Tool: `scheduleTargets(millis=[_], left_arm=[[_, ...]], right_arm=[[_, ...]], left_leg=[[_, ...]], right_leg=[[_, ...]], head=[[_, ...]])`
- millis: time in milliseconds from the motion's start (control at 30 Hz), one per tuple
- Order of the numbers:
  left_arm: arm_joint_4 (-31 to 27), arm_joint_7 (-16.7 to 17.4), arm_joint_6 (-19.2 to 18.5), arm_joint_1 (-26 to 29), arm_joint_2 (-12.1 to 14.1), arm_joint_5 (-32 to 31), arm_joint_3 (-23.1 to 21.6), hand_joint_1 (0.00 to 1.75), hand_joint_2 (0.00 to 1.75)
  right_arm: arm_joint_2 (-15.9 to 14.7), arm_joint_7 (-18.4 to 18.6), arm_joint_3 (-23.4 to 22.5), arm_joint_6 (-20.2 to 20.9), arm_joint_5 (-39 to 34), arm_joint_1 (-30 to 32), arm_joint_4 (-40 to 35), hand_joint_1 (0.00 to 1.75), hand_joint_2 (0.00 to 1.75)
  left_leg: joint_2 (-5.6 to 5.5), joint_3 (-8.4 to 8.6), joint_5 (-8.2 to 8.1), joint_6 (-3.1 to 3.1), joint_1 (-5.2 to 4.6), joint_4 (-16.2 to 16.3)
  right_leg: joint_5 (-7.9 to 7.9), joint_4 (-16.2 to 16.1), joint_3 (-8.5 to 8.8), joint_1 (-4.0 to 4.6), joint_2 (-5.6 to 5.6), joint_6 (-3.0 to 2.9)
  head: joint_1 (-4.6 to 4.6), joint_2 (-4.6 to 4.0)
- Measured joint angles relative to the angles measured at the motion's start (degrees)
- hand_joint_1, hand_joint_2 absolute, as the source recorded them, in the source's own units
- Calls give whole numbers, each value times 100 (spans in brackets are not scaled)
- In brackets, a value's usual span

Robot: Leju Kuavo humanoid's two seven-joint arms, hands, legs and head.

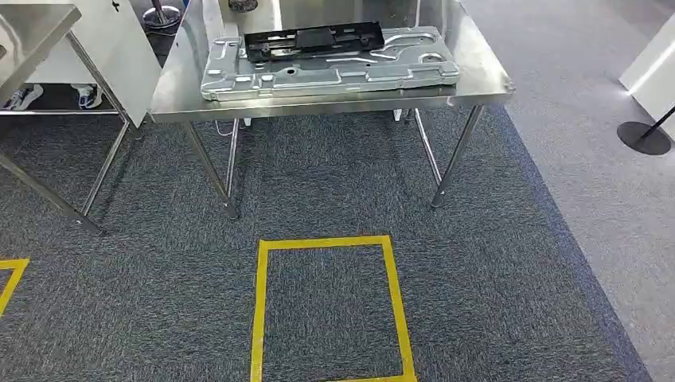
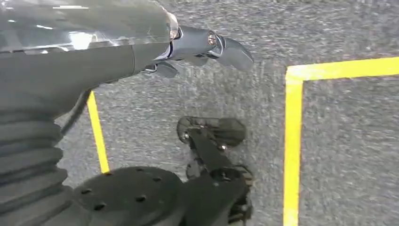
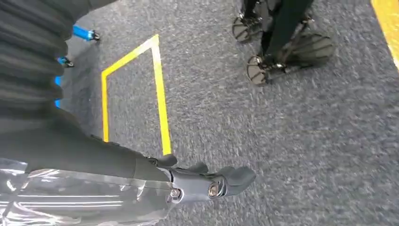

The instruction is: Take the parts from the cabinet and place them on the table.

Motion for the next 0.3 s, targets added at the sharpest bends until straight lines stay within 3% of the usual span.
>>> scheduleTargets(millis=[300], left_arm=[[-177,477,70,240,114,1130,-1301,0,0]], right_arm=[[0,127,592,103,-527,149,-188,0,0]], left_leg=[[0,-3,-2,4,-4,9]], right_leg=[[5,0,0,-4,0,8]], head=[[0,0]])
